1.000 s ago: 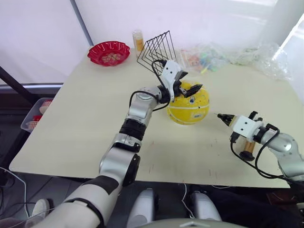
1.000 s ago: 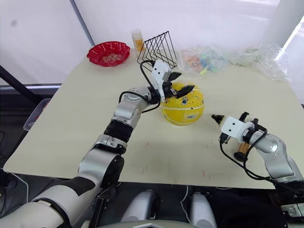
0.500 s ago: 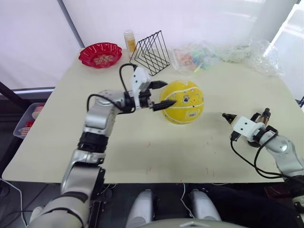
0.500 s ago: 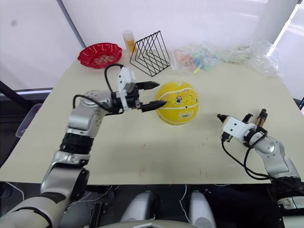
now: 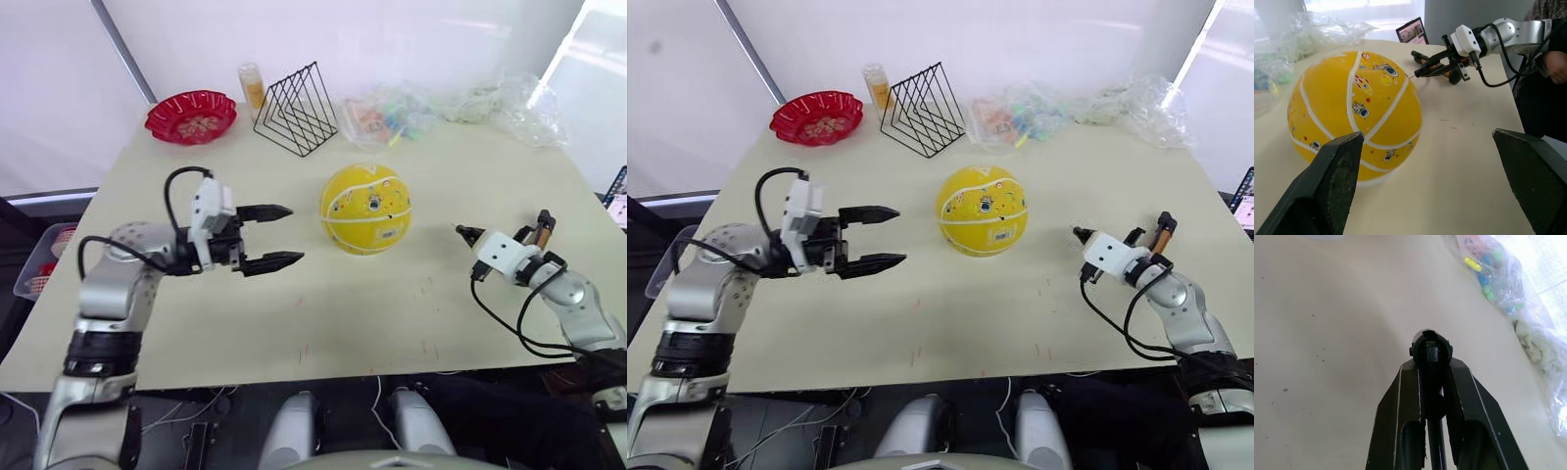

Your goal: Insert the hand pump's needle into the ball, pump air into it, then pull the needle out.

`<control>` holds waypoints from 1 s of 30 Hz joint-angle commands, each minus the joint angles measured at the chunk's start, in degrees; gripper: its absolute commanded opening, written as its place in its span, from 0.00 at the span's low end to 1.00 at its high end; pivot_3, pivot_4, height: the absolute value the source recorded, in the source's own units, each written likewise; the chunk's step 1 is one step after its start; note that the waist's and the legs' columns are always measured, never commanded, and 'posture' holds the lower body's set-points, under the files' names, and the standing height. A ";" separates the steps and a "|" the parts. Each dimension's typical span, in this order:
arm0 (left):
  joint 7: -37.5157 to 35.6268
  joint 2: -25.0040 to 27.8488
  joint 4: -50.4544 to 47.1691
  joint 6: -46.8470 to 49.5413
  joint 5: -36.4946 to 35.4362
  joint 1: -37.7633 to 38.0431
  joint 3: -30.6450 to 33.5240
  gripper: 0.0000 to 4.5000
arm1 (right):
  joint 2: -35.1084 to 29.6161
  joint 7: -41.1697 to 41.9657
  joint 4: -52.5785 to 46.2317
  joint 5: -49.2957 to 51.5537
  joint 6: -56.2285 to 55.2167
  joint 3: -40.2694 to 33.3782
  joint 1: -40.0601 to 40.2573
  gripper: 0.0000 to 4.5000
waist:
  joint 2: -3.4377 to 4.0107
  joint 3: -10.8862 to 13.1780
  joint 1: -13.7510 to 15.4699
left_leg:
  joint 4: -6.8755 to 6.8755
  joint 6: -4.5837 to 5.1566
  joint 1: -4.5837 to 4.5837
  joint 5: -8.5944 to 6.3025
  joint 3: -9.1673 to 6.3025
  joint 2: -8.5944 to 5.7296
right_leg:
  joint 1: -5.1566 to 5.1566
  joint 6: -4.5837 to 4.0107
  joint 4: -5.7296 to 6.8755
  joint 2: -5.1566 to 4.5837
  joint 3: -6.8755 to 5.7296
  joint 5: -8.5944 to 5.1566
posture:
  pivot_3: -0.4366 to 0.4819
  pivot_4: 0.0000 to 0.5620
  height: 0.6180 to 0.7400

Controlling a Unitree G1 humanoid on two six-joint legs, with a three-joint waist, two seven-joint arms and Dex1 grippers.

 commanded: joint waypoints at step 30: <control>5.83 -0.58 -2.63 -6.37 -1.24 13.21 5.78 1.00 | 2.24 6.32 -32.54 25.17 19.60 -15.20 25.05 0.99 | -0.23 0.06 -0.57 | 0.07 0.29 0.50 -0.18 0.52 0.07 | 0.15 0.09 0.36 0.04 0.50 0.05 | 0.48 0.27 0.96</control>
